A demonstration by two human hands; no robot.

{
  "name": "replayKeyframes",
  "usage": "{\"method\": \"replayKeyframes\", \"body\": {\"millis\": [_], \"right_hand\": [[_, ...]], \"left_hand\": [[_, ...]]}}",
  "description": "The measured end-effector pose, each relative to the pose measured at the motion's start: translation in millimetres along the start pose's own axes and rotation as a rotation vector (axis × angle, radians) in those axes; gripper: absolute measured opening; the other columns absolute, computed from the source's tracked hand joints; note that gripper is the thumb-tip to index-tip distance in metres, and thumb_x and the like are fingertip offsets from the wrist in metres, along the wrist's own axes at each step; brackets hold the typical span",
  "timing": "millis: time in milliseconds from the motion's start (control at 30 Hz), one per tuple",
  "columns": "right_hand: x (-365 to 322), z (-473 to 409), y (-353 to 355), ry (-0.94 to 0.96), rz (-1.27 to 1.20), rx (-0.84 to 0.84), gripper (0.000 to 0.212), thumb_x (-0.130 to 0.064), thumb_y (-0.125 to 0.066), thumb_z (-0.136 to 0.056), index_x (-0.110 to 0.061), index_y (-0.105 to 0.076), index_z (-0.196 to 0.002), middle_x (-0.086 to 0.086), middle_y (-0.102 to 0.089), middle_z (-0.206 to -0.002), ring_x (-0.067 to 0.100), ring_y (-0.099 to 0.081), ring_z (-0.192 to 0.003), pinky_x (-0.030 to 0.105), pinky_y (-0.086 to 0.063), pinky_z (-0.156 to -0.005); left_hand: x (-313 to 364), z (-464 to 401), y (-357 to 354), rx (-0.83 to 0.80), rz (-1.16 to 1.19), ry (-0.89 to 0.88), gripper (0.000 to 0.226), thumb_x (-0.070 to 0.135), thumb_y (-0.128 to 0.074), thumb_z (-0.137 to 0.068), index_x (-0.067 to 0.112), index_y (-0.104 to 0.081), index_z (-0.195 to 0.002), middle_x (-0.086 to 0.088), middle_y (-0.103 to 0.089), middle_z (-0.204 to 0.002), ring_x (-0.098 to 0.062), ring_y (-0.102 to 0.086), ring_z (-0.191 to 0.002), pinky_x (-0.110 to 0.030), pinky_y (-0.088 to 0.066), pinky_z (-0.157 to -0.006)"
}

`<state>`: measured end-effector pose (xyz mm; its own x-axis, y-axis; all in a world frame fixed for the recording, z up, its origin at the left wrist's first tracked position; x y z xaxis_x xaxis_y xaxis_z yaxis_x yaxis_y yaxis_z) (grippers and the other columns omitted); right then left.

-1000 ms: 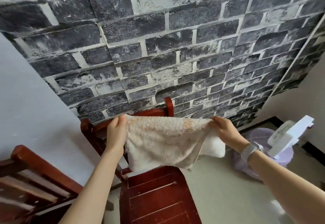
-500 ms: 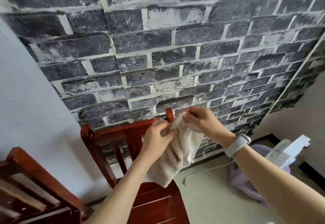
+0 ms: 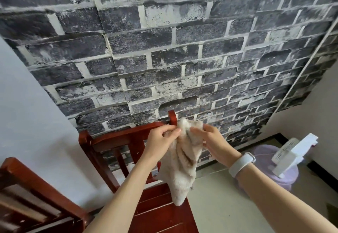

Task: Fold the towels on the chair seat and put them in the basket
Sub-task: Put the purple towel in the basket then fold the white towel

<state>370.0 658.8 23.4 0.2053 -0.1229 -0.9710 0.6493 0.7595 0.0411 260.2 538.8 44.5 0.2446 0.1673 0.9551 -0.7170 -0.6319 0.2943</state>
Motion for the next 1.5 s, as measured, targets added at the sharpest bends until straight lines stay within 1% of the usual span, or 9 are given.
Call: {"method": "replayKeyframes", "body": {"millis": [233,333,433,600,833,933,1200,1367,1500], "right_hand": [[5,-6,52,0.065,0.131,0.320,0.019,-0.011,-0.057,-0.087,-0.010,-0.046,-0.071,0.008,-0.053,-0.070,0.018,-0.052,-0.062,0.028,-0.045,-0.056],[17,-3,66,0.037,0.177,0.340,0.022,-0.011,-0.059,-0.086,-0.010,-0.045,-0.070,0.007,-0.053,-0.071,0.020,-0.053,-0.064,0.027,-0.045,-0.055],[26,1,63,0.040,0.201,0.324,0.016,-0.013,-0.059,-0.086,-0.009,-0.050,-0.073,0.009,-0.055,-0.073,0.020,-0.053,-0.064,0.025,-0.045,-0.053],[43,13,57,0.029,0.264,0.343,0.014,-0.014,-0.056,-0.088,0.000,-0.052,-0.085,0.014,-0.050,-0.081,0.022,-0.046,-0.073,0.035,-0.038,-0.064],[63,44,63,0.009,0.465,0.347,0.015,-0.018,-0.060,-0.087,-0.007,-0.052,-0.093,0.012,-0.058,-0.087,0.025,-0.055,-0.078,0.041,-0.049,-0.073],[70,58,75,0.000,0.488,0.383,0.025,-0.015,-0.064,-0.084,0.002,-0.055,-0.101,0.016,-0.058,-0.091,0.025,-0.054,-0.081,0.046,-0.050,-0.076],[92,116,93,0.084,0.568,0.109,0.025,-0.006,-0.064,-0.081,-0.006,-0.064,-0.106,0.010,-0.060,-0.091,0.018,-0.053,-0.075,0.008,-0.041,-0.057],[133,156,85,0.157,0.985,-0.106,0.047,-0.003,-0.067,-0.077,-0.008,-0.057,-0.123,0.018,-0.044,-0.112,0.033,-0.044,-0.108,0.033,-0.038,-0.098],[169,180,87,0.212,1.160,-0.120,0.034,0.001,-0.057,-0.083,-0.004,-0.062,-0.116,0.019,-0.047,-0.107,0.037,-0.047,-0.103,0.039,-0.039,-0.098]], "left_hand": [[-43,9,71,0.229,-0.238,0.113,0.025,0.024,-0.069,-0.078,0.026,-0.063,-0.103,0.020,-0.056,-0.100,0.005,-0.046,-0.094,-0.016,-0.035,-0.081],[-69,20,99,0.297,-0.341,0.185,0.029,0.027,-0.065,-0.080,0.020,-0.062,-0.108,0.010,-0.059,-0.097,0.001,-0.051,-0.081,-0.015,-0.038,-0.066],[-85,26,105,0.236,-0.460,0.186,0.008,0.022,-0.059,-0.083,0.024,-0.064,-0.089,0.004,-0.057,-0.080,-0.010,-0.052,-0.074,-0.021,-0.036,-0.065],[-120,38,104,0.144,-0.609,0.290,0.037,0.020,-0.051,-0.088,0.007,-0.050,-0.053,-0.007,-0.049,-0.051,-0.016,-0.044,-0.050,-0.028,-0.030,-0.051],[-152,87,95,0.194,0.043,0.549,0.021,0.021,-0.048,-0.094,0.011,-0.062,-0.106,-0.008,-0.064,-0.095,-0.022,-0.062,-0.091,-0.034,-0.052,-0.081],[-150,110,92,0.302,0.136,0.519,0.017,0.017,-0.048,-0.094,0.015,-0.064,-0.099,-0.008,-0.065,-0.101,-0.019,-0.063,-0.092,-0.031,-0.050,-0.079],[-120,179,68,0.452,-0.042,0.345,0.024,0.008,-0.045,-0.092,0.023,-0.064,-0.091,-0.003,-0.063,-0.107,-0.015,-0.058,-0.093,-0.021,-0.047,-0.074],[-117,235,43,0.361,-0.076,0.335,0.026,0.011,-0.061,-0.084,0.017,-0.066,-0.109,0.005,-0.063,-0.105,-0.004,-0.057,-0.093,-0.016,-0.042,-0.082],[-126,274,35,0.310,-0.368,0.296,0.026,0.013,-0.066,-0.081,0.018,-0.069,-0.106,0.003,-0.066,-0.092,-0.014,-0.062,-0.086,-0.021,-0.043,-0.076]]}}
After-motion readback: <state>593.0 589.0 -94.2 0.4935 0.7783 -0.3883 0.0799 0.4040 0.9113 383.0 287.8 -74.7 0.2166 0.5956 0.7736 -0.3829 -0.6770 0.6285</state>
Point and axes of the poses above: each hand's wrist, its own z-axis away from the middle knuckle, its own y-axis out of the back of the hand, x = y × z, the point moved 5 cm from there along -z, towards the middle knuckle
